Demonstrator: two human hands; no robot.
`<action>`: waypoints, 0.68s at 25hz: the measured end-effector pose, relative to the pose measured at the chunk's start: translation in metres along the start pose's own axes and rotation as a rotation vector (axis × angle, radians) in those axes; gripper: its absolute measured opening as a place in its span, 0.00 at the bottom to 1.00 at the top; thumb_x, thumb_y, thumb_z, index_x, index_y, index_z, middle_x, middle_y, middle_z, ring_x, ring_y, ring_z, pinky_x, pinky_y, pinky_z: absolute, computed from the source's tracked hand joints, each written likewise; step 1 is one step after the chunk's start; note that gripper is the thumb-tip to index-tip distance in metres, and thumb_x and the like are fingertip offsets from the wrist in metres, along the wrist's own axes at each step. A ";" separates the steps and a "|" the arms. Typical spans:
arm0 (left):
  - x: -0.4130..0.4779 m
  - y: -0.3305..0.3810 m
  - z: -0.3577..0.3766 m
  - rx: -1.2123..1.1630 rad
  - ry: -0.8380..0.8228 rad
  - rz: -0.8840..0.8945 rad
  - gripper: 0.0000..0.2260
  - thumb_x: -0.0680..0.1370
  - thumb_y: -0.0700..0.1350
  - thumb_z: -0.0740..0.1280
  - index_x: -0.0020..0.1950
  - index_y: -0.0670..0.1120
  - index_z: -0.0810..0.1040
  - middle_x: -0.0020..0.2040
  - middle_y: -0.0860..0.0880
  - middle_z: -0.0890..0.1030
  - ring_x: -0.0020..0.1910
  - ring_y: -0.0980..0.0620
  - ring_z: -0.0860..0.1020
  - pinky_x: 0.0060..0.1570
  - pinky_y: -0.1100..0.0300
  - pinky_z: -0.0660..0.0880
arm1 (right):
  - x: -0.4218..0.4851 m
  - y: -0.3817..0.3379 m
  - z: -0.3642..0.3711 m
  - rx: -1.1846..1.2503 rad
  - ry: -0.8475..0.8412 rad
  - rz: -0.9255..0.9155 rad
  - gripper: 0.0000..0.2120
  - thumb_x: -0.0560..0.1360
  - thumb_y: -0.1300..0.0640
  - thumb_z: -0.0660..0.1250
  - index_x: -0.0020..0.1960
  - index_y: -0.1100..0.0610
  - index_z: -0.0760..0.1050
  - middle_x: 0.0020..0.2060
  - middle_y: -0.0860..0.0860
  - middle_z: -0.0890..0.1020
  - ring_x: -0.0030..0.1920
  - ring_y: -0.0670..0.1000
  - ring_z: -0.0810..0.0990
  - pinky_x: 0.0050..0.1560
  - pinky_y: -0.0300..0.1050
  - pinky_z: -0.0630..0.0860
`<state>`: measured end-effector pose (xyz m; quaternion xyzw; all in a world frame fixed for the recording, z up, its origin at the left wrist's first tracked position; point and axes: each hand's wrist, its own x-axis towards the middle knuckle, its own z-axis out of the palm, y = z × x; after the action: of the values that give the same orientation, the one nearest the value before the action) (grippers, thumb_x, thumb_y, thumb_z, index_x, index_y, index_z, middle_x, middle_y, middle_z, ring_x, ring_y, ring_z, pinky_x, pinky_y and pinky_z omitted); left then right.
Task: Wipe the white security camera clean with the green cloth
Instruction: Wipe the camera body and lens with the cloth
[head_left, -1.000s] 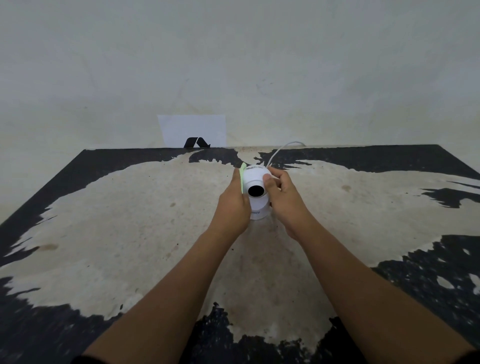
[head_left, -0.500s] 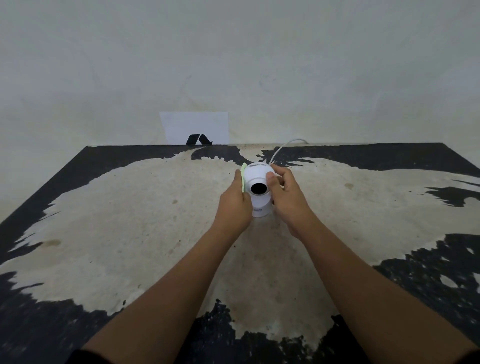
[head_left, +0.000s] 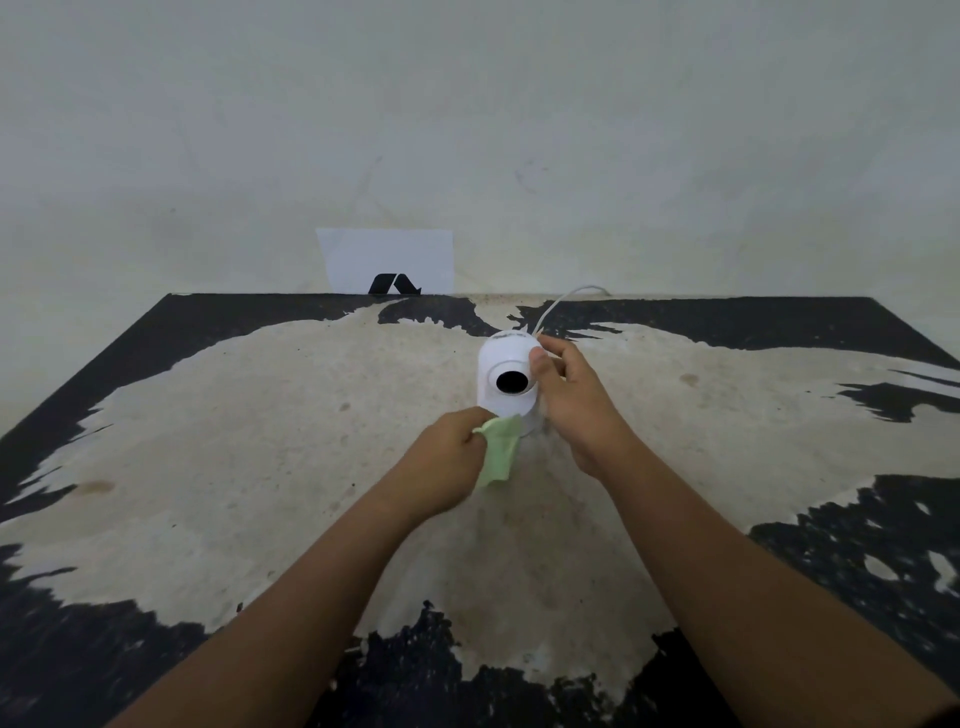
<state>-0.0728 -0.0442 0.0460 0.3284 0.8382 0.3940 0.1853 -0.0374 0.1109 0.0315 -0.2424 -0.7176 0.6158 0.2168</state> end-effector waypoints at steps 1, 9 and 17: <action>-0.001 0.002 -0.005 -0.071 0.036 0.017 0.16 0.78 0.36 0.53 0.57 0.44 0.78 0.51 0.42 0.81 0.46 0.46 0.77 0.43 0.57 0.72 | -0.004 -0.005 -0.002 -0.003 0.038 -0.033 0.17 0.79 0.44 0.57 0.65 0.49 0.70 0.61 0.51 0.76 0.53 0.45 0.76 0.54 0.44 0.75; 0.015 0.053 -0.047 -0.331 0.211 0.260 0.13 0.77 0.34 0.58 0.51 0.47 0.79 0.43 0.53 0.81 0.35 0.67 0.76 0.36 0.74 0.71 | -0.025 -0.061 -0.029 0.087 -0.282 -0.258 0.17 0.74 0.45 0.63 0.59 0.51 0.73 0.51 0.46 0.79 0.49 0.41 0.78 0.50 0.32 0.74; 0.049 0.011 -0.049 -0.546 0.341 -0.052 0.10 0.77 0.39 0.61 0.56 0.47 0.78 0.48 0.50 0.81 0.42 0.52 0.75 0.41 0.62 0.71 | 0.016 -0.072 -0.040 -0.092 0.052 -0.265 0.05 0.72 0.55 0.69 0.39 0.52 0.75 0.35 0.50 0.76 0.38 0.51 0.74 0.39 0.48 0.73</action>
<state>-0.1316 -0.0312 0.0827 0.1744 0.7286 0.6488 0.1334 -0.0309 0.1430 0.1092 -0.1710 -0.7651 0.5417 0.3033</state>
